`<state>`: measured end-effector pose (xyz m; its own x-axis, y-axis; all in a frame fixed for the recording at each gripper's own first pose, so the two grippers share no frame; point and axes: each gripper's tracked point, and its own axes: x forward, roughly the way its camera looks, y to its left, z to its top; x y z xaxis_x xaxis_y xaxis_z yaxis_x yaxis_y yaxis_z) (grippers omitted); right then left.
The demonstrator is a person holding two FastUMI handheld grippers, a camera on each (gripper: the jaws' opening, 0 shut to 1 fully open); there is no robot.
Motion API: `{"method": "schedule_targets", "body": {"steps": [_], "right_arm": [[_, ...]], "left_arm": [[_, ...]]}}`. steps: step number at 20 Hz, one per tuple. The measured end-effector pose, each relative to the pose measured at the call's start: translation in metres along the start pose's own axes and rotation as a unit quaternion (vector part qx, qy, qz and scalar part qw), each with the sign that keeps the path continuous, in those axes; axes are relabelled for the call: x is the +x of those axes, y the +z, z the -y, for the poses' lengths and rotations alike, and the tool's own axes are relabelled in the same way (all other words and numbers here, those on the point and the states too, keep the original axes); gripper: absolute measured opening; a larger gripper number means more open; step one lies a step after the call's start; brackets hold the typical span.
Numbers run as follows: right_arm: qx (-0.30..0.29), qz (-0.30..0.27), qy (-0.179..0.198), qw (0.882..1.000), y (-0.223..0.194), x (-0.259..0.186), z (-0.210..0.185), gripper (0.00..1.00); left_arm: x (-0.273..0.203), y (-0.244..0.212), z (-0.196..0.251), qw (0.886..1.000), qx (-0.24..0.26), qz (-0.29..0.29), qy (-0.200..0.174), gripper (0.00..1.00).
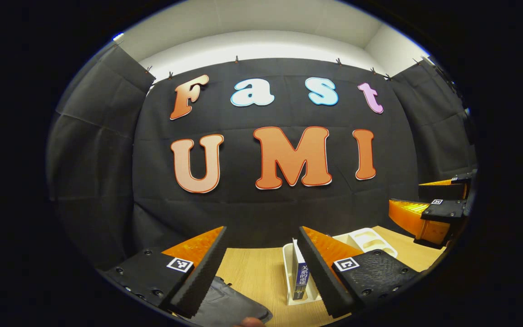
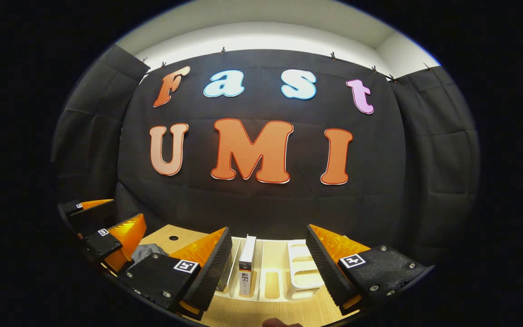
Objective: Open the schoolbag, grab two books from the bookshelf and put them into the schoolbag.
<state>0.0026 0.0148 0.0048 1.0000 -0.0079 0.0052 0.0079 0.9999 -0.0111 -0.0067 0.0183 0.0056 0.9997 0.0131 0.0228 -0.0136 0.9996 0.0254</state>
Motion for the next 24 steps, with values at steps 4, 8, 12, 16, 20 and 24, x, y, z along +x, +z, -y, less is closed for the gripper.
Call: {"method": "schedule_targets", "body": {"steps": [4, 8, 12, 16, 20, 24], "right_arm": [[-0.007, 0.002, -0.013, 1.0, 0.003, 0.004, -0.007, 0.97], [-0.022, -0.004, -0.043, 0.999, 0.001, 0.011, -0.004, 0.97], [-0.045, 0.005, -0.081, 0.996, 0.009, 0.014, 0.007, 0.97], [-0.06, 0.012, -0.07, 0.996, 0.015, 0.021, 0.007, 0.97], [-0.063, 0.017, -0.047, 0.997, 0.014, 0.034, 0.014, 0.97], [-0.063, 0.024, -0.021, 0.998, 0.009, 0.047, 0.021, 0.97]], "left_arm": [[0.005, 0.006, -0.016, 1.0, 0.008, 0.01, 0.004, 0.96], [0.008, -0.01, -0.025, 0.999, 0.037, 0.003, -0.013, 0.96], [0.007, -0.047, -0.022, 0.996, 0.076, -0.023, -0.048, 0.96], [0.004, -0.087, -0.022, 0.99, 0.122, -0.054, -0.052, 0.96], [-0.003, -0.134, -0.017, 0.98, 0.17, -0.101, -0.031, 0.96], [-0.018, -0.185, -0.008, 0.963, 0.219, -0.155, -0.019, 0.97]]}}
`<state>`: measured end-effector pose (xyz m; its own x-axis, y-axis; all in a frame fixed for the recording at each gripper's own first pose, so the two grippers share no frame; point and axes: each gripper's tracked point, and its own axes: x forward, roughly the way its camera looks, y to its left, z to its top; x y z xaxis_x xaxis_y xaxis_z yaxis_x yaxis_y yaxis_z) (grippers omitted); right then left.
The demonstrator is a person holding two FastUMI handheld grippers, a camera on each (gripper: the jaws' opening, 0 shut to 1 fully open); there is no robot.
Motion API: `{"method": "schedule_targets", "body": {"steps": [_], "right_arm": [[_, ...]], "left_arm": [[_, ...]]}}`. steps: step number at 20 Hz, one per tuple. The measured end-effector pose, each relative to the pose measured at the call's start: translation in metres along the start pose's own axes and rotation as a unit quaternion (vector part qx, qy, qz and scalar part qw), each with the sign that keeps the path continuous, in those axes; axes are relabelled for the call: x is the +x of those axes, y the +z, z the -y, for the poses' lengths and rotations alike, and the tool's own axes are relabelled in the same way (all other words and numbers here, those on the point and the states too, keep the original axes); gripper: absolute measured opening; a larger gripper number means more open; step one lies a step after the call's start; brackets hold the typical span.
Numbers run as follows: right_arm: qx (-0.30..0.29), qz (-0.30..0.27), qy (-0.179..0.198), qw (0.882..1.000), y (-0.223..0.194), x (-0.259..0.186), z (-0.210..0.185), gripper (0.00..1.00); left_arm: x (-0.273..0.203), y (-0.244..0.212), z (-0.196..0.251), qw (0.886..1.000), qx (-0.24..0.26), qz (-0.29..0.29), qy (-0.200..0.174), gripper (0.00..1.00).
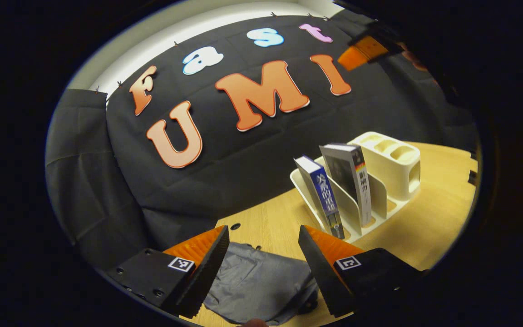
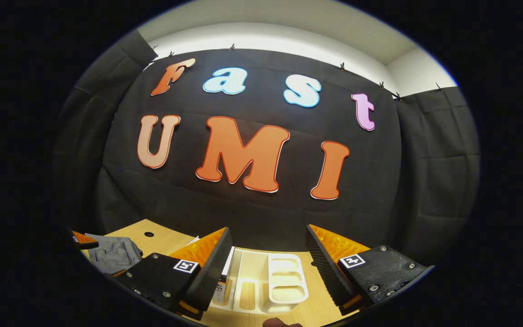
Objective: Open the schoolbag, grab two books from the bookshelf and put them into the schoolbag.
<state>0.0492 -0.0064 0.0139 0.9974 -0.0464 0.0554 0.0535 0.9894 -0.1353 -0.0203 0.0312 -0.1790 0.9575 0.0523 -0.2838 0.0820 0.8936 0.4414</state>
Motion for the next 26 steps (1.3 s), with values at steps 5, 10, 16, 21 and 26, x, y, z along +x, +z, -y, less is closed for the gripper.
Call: {"method": "schedule_targets", "body": {"steps": [5, 10, 16, 21, 26], "right_arm": [[-0.008, 0.011, 0.024, 1.0, -0.011, 0.017, 0.006, 0.97], [0.001, 0.009, 0.049, 0.999, -0.022, 0.028, 0.004, 0.97], [0.012, 0.016, 0.063, 0.998, -0.024, 0.034, -0.002, 0.97], [0.019, 0.019, 0.072, 0.997, -0.023, 0.034, -0.007, 0.97], [0.023, 0.01, 0.085, 0.996, -0.026, 0.034, -0.022, 0.97]], "left_arm": [[-0.004, -0.051, 0.022, 0.995, 0.073, -0.064, 0.015, 0.96], [-0.007, -0.1, 0.029, 0.981, 0.149, -0.119, 0.029, 0.96], [-0.016, -0.155, 0.024, 0.959, 0.211, -0.183, 0.054, 0.95], [-0.025, -0.174, 0.012, 0.945, 0.245, -0.2, 0.086, 0.87], [-0.011, -0.166, -0.011, 0.945, 0.233, -0.207, 0.101, 0.83]]}}
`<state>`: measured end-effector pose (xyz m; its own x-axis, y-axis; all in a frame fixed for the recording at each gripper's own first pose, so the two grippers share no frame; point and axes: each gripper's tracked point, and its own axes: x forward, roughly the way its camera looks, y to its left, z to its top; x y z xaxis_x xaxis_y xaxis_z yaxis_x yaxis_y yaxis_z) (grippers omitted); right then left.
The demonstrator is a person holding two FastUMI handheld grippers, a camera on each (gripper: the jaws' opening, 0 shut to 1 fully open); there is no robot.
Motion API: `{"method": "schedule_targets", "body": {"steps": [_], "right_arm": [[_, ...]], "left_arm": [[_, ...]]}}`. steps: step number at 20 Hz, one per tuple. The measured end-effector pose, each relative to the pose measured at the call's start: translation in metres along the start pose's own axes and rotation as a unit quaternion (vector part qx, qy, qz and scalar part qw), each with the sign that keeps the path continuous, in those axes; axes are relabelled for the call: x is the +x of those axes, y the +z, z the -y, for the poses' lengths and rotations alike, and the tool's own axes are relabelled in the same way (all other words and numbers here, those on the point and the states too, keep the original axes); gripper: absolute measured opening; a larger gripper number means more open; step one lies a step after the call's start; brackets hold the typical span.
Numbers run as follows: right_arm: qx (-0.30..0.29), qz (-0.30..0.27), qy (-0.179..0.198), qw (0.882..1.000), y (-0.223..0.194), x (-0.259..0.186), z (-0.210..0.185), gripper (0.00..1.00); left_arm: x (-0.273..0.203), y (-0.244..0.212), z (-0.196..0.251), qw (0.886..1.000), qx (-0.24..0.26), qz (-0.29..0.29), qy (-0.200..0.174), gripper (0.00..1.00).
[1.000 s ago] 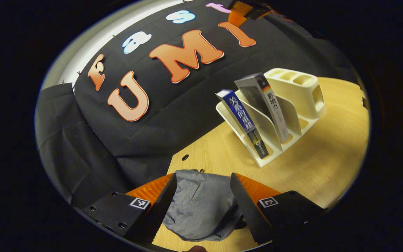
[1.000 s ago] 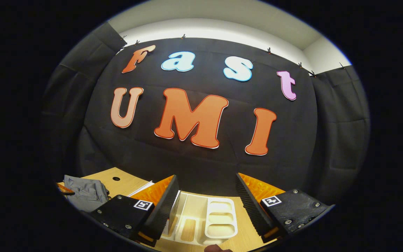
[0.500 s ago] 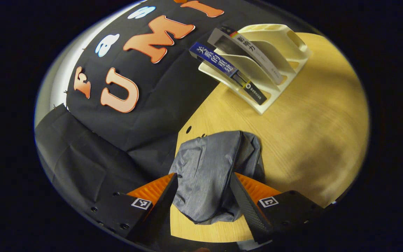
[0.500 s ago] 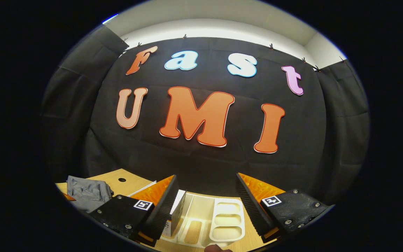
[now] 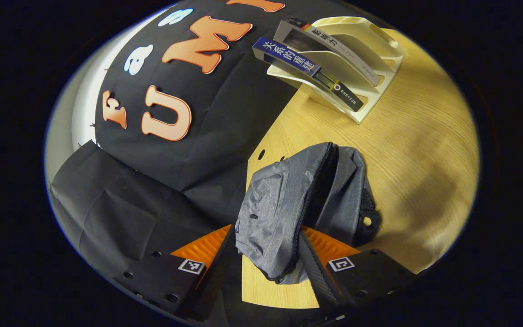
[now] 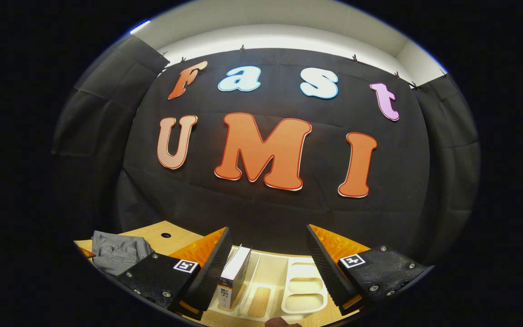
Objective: Open the schoolbag, grab two books from the bookshelf and put them into the schoolbag.
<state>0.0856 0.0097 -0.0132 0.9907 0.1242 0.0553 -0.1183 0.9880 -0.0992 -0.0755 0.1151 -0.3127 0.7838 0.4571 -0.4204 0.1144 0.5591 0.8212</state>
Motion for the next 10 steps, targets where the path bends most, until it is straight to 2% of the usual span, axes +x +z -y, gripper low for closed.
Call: {"method": "schedule_targets", "body": {"steps": [3, 4, 6, 9, 10], "right_arm": [[0.01, -0.015, 0.01, 1.0, -0.006, 0.0, -0.011, 0.97], [0.014, -0.02, 0.012, 1.0, -0.006, 0.002, -0.014, 0.97], [0.022, -0.032, 0.016, 0.999, -0.008, 0.003, -0.022, 0.97], [0.02, -0.042, 0.003, 0.999, -0.009, 0.004, -0.022, 0.97], [0.018, -0.047, -0.002, 0.999, -0.011, 0.004, -0.023, 0.97]], "left_arm": [[0.021, -0.005, 0.009, 1.0, 0.016, -0.016, -0.018, 0.77], [0.027, -0.004, 0.009, 0.999, 0.02, -0.017, -0.018, 0.7], [0.033, -0.006, 0.015, 0.999, 0.028, -0.026, -0.037, 0.64], [0.037, -0.006, 0.024, 0.997, 0.02, -0.035, -0.073, 0.18], [0.037, -0.005, 0.026, 0.995, 0.017, -0.038, -0.089, 0.14]]}}
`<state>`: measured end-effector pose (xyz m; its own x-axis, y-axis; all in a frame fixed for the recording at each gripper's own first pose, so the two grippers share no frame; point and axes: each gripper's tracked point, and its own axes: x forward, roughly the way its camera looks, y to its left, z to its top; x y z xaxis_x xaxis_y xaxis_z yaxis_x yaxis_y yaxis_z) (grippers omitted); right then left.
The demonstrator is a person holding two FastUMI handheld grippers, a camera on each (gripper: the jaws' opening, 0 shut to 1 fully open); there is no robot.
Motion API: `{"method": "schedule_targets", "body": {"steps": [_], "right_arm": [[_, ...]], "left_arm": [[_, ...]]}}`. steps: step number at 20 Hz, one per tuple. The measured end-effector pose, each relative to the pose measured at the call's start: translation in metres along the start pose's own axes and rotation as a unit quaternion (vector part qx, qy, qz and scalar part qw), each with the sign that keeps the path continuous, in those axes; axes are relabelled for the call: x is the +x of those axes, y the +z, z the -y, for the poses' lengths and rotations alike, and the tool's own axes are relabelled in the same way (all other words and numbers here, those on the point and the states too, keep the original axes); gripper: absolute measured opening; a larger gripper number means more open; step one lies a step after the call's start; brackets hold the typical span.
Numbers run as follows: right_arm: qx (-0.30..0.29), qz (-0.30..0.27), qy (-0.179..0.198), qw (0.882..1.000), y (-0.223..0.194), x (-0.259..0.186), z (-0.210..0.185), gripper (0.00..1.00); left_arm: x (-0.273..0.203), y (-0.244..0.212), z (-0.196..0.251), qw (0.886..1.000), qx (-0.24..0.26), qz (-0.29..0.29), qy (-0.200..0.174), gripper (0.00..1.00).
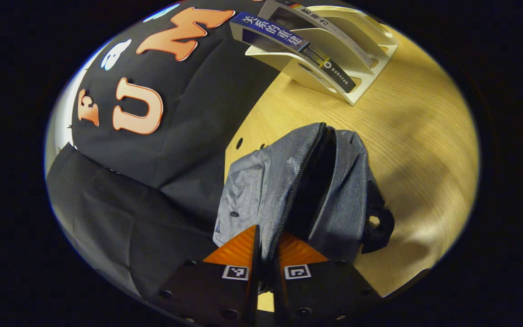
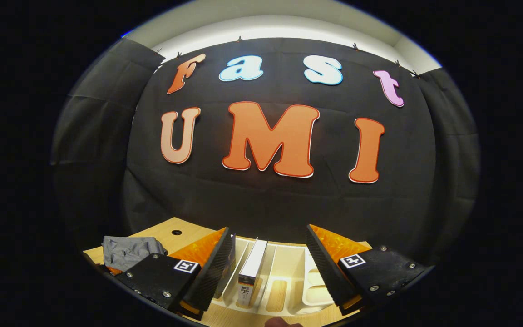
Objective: Open the schoolbag, grab two books from the bookshelf and put them into the schoolbag.
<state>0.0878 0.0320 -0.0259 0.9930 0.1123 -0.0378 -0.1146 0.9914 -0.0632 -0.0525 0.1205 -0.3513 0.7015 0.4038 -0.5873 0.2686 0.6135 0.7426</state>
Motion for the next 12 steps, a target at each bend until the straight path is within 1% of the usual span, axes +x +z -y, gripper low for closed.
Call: {"method": "schedule_targets", "body": {"steps": [1, 2, 4, 6, 9, 12], "right_arm": [[-0.001, -0.006, -0.007, 1.0, -0.002, 0.001, 0.0, 0.97], [-0.001, -0.014, -0.013, 1.0, -0.005, 0.001, 0.0, 0.97], [-0.006, -0.039, -0.021, 0.999, -0.013, 0.006, -0.005, 0.97], [-0.011, -0.057, -0.021, 0.998, -0.016, 0.011, -0.014, 0.97], [-0.02, -0.075, -0.023, 0.997, -0.017, 0.018, -0.025, 0.97], [-0.023, -0.098, -0.017, 0.995, -0.018, 0.03, -0.042, 0.98]], "left_arm": [[0.0, 0.0, -0.001, 1.0, -0.004, 0.0, -0.011, 0.11], [0.001, 0.0, 0.0, 0.999, -0.012, -0.004, -0.03, 0.09], [-0.004, 0.003, 0.002, 0.996, -0.037, -0.011, -0.075, 0.07], [-0.005, 0.007, 0.0, 0.992, -0.057, -0.014, -0.113, 0.07], [-0.01, 0.016, -0.011, 0.985, -0.061, -0.002, -0.159, 0.07], [-0.016, 0.024, -0.026, 0.979, -0.06, 0.011, -0.192, 0.06]]}}
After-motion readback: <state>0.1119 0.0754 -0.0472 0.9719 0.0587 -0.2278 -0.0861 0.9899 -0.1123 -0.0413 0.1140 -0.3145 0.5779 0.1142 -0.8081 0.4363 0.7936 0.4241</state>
